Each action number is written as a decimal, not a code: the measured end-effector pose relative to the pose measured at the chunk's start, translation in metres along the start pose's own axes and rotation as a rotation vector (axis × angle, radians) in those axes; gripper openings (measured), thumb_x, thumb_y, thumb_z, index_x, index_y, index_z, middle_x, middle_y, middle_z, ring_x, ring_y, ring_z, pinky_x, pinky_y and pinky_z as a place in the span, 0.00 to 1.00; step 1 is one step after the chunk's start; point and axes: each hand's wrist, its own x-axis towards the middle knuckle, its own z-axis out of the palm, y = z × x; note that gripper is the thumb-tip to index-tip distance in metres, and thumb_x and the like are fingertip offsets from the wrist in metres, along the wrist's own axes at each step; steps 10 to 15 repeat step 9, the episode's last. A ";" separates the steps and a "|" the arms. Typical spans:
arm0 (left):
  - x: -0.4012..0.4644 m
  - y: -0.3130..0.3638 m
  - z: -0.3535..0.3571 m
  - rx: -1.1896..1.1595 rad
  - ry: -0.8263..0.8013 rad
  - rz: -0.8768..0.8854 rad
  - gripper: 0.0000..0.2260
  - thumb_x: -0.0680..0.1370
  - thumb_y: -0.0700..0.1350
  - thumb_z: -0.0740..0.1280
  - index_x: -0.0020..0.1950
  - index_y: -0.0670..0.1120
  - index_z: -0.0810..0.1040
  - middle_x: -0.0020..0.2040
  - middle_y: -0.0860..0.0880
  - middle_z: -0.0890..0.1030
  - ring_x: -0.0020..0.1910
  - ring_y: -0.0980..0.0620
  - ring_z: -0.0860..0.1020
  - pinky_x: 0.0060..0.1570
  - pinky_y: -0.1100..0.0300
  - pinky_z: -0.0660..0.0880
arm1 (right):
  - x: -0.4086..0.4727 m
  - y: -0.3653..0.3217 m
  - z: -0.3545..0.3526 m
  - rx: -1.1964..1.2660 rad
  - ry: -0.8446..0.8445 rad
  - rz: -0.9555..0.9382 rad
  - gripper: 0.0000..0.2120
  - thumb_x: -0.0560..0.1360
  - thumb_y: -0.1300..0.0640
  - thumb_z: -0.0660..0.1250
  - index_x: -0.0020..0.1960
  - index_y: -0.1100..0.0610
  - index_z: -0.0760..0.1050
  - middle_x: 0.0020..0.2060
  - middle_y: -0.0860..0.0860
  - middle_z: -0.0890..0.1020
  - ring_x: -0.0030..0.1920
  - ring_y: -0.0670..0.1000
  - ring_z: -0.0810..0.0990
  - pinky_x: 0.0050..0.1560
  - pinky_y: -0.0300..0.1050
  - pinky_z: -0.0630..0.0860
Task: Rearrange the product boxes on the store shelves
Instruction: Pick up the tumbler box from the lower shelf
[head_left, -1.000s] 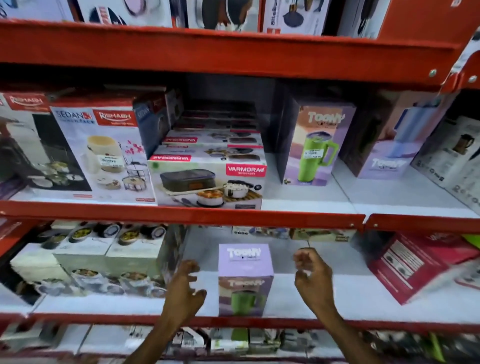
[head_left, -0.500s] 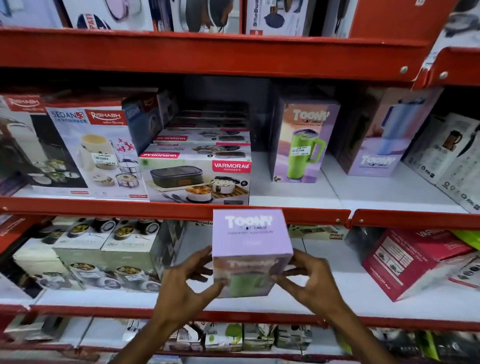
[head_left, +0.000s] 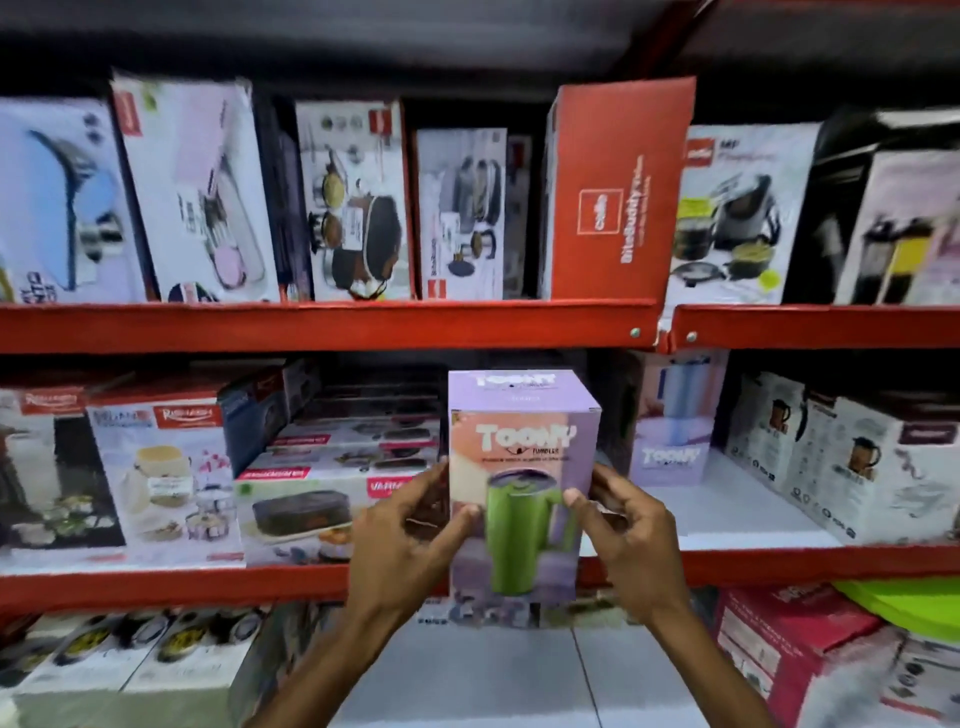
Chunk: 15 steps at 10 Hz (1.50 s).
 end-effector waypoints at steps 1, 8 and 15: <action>0.023 -0.004 0.025 0.013 -0.061 0.003 0.27 0.73 0.59 0.74 0.71 0.52 0.79 0.54 0.54 0.89 0.51 0.58 0.87 0.53 0.53 0.85 | 0.024 0.009 -0.011 -0.042 -0.025 0.014 0.20 0.78 0.55 0.71 0.69 0.46 0.76 0.52 0.28 0.84 0.54 0.34 0.83 0.50 0.30 0.80; 0.050 -0.052 0.092 0.109 -0.232 -0.124 0.17 0.81 0.51 0.68 0.68 0.48 0.79 0.46 0.60 0.87 0.44 0.74 0.82 0.46 0.78 0.78 | 0.071 0.076 -0.014 -0.258 -0.108 0.176 0.16 0.80 0.59 0.68 0.68 0.56 0.76 0.49 0.36 0.82 0.47 0.25 0.80 0.42 0.18 0.72; 0.046 -0.043 0.088 0.146 -0.235 -0.120 0.23 0.80 0.54 0.69 0.74 0.50 0.74 0.52 0.59 0.86 0.46 0.64 0.85 0.58 0.58 0.83 | 0.064 0.061 -0.011 -0.272 -0.076 0.179 0.20 0.80 0.55 0.68 0.71 0.57 0.73 0.57 0.46 0.84 0.61 0.48 0.83 0.50 0.25 0.75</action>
